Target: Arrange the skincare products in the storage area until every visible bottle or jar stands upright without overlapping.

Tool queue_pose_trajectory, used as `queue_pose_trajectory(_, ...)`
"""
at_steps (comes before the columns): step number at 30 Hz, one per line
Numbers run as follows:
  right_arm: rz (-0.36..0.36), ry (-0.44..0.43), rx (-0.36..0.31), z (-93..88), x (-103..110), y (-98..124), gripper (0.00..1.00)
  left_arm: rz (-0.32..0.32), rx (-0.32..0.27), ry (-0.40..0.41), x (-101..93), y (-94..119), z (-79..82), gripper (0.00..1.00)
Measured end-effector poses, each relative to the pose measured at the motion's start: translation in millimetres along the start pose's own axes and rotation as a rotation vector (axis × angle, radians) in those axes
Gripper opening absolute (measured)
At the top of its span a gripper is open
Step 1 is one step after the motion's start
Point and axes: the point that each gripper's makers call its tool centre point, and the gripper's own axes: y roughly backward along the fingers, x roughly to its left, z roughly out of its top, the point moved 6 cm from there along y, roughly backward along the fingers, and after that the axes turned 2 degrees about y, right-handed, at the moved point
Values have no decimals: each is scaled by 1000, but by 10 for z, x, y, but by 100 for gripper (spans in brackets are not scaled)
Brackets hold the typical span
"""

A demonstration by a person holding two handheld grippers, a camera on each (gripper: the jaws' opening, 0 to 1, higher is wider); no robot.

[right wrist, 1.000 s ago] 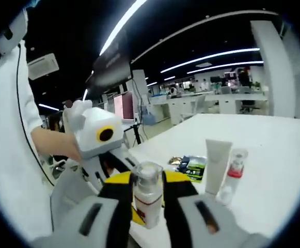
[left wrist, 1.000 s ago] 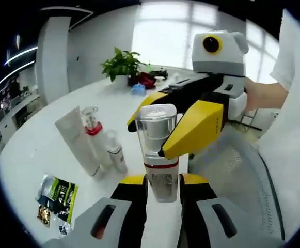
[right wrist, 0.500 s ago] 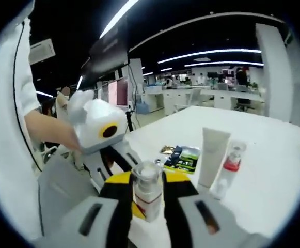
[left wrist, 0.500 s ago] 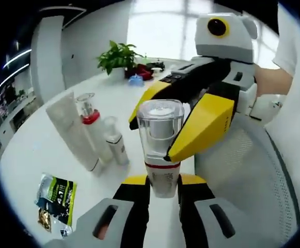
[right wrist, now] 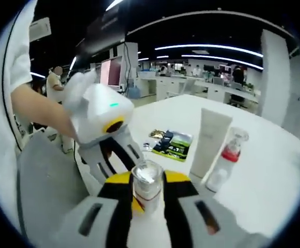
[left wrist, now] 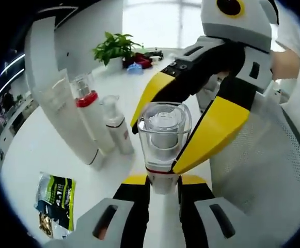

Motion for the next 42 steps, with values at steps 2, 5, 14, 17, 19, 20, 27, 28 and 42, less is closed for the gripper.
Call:
queue_pose_trajectory(2, -11, -7, 10, -33, -17, -18, 22, -4, 5, -7, 19, -36, -9, 17)
queue_pose_trajectory(5, -23, -13, 18, -64, -38, -36, 22, -20, 8, -9, 43, -98, -16, 17)
queue_pose_trajectory(14, -45, -32, 38, -149, -99, -84, 22, -39, 27, -33, 107, -191, -54, 17)
queue_pose_trajectory(17, -49, -37, 42, -167, -105, -100, 22, -42, 32, -37, 118, -204, -66, 17)
queue_pose_trajectory(19, -52, -38, 47, -183, -109, -111, 22, -44, 36, -41, 123, -212, -75, 17)
queue_pose_trajectory(20, -53, -38, 48, -188, -109, -114, 22, -44, 38, -45, 126, -218, -79, 17)
queue_pose_trajectory(27, -56, -46, 61, -235, -119, -135, 22, -53, 50, -56, 146, -265, -113, 17)
queue_pose_trajectory(28, -56, -46, 63, -241, -122, -137, 22, -55, 51, -56, 150, -270, -117, 17)
queue_pose_trajectory(42, -105, -72, 76, -325, -247, -66, 33, -50, 32, -65, 295, -331, -69, 17)
